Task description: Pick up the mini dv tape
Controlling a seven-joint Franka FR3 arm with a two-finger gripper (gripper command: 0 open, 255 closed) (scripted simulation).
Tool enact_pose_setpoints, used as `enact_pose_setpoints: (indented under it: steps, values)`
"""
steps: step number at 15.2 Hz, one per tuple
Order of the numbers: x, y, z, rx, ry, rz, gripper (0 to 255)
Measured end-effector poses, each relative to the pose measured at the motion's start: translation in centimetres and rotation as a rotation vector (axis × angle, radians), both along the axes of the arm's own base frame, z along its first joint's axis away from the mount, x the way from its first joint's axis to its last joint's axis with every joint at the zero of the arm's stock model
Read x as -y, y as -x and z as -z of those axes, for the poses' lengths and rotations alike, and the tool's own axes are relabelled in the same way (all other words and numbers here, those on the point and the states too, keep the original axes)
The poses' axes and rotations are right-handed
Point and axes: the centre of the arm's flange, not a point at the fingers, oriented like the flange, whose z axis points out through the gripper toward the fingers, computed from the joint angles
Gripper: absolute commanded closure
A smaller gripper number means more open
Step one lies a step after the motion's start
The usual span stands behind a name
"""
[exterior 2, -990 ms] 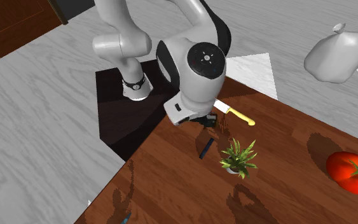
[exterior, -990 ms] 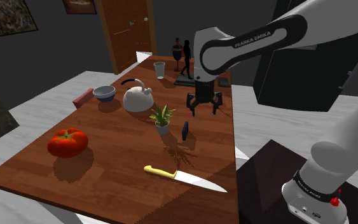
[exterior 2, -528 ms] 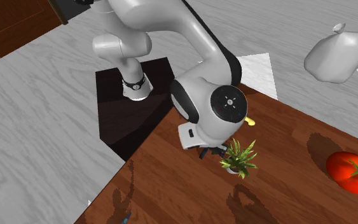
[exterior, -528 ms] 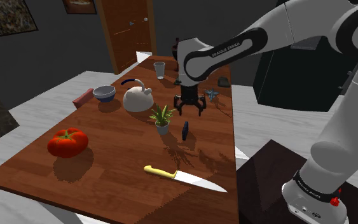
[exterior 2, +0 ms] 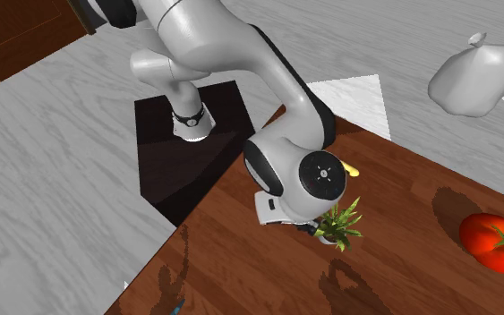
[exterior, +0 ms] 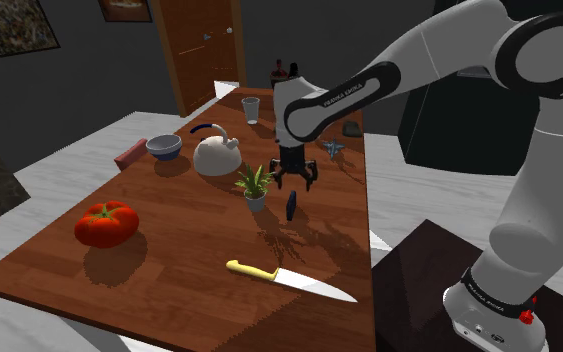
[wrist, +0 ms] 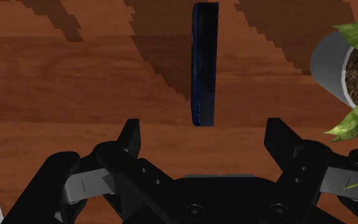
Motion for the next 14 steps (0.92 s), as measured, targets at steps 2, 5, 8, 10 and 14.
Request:
enact_pose_setpoints:
  steps: [2, 5, 8, 10, 14]
  values:
    - [-0.02, -0.09, 0.67, 0.0, 0.0, 0.0, 255]
    - [-0.14, -0.12, 0.85, 0.0, 0.0, 0.0, 255]
    - [-0.15, -0.15, 0.83, 0.001, 0.0, 0.0, 255]
    - [-0.15, -0.15, 0.83, 0.001, 0.0, 0.0, 255]
    - [-0.02, -0.08, 0.24, 0.001, 0.0, 0.0, 255]
